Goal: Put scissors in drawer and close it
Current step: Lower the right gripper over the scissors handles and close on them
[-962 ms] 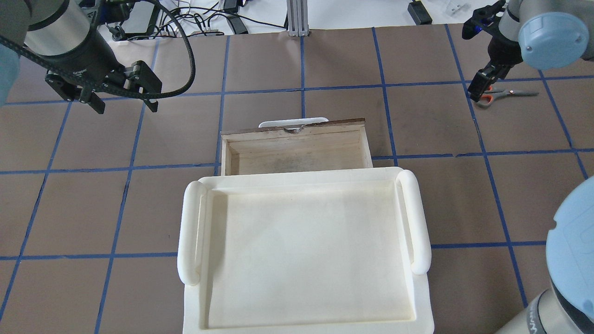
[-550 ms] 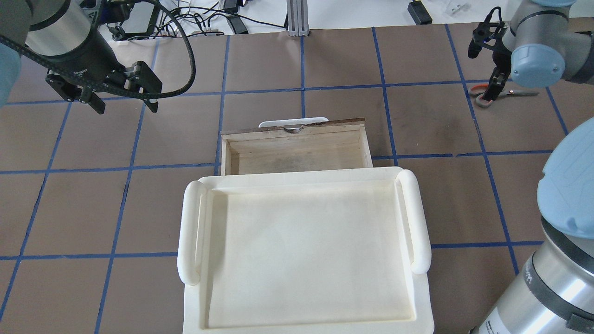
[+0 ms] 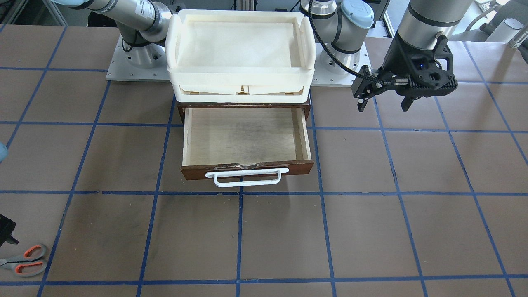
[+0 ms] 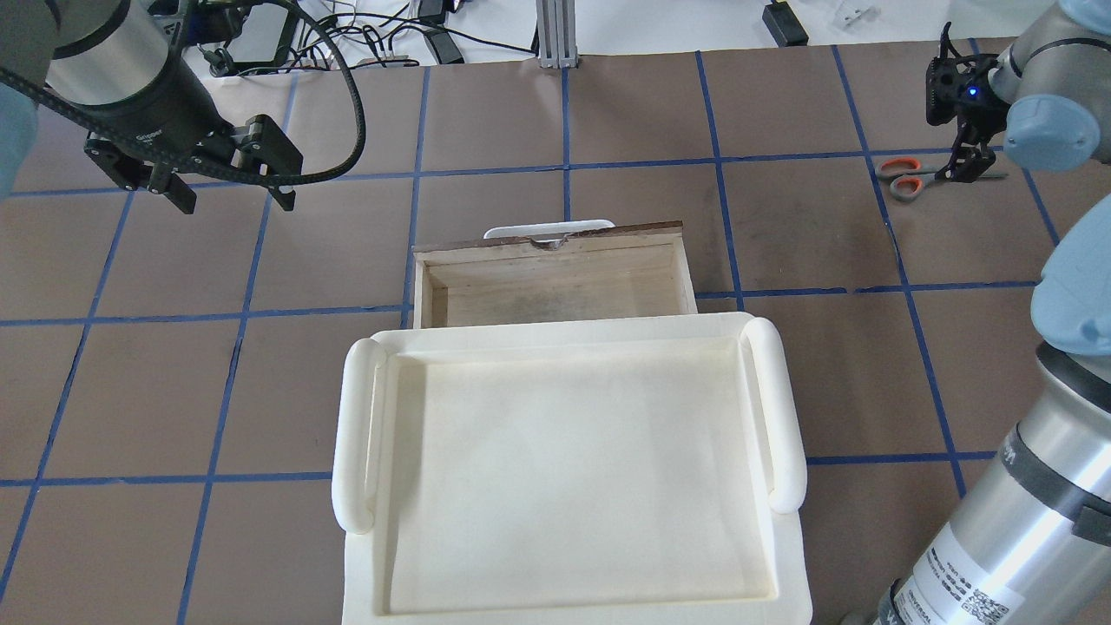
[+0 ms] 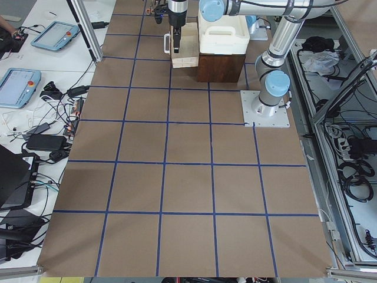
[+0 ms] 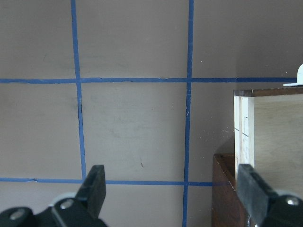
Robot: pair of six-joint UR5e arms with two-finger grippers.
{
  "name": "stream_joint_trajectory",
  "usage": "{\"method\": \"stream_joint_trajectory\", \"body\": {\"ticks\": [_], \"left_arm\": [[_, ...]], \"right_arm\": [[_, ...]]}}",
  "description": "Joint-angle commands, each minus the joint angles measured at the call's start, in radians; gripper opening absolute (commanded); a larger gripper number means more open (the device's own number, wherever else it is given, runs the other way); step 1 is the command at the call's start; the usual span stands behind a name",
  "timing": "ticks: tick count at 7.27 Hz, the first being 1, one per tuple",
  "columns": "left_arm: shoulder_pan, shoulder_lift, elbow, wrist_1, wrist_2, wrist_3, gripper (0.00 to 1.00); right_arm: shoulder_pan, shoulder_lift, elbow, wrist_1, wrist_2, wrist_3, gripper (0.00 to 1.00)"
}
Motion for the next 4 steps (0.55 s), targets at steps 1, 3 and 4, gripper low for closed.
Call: {"method": "stream_joint_trajectory", "body": {"ticks": [1, 3, 4], "left_arm": [[0.000, 0.000, 0.000, -0.002, 0.002, 0.000, 1.00], [0.000, 0.000, 0.000, 0.000, 0.001, 0.000, 1.00], [0.000, 0.000, 0.000, 0.000, -0.001, 0.000, 1.00]], "right_arm": [[-0.013, 0.046, -0.029, 0.023, 0.005, -0.059, 0.96], [-0.013, 0.058, -0.029, 0.078, -0.012, -0.088, 0.96], [-0.013, 0.066, -0.029, 0.109, -0.031, -0.092, 0.96]]}}
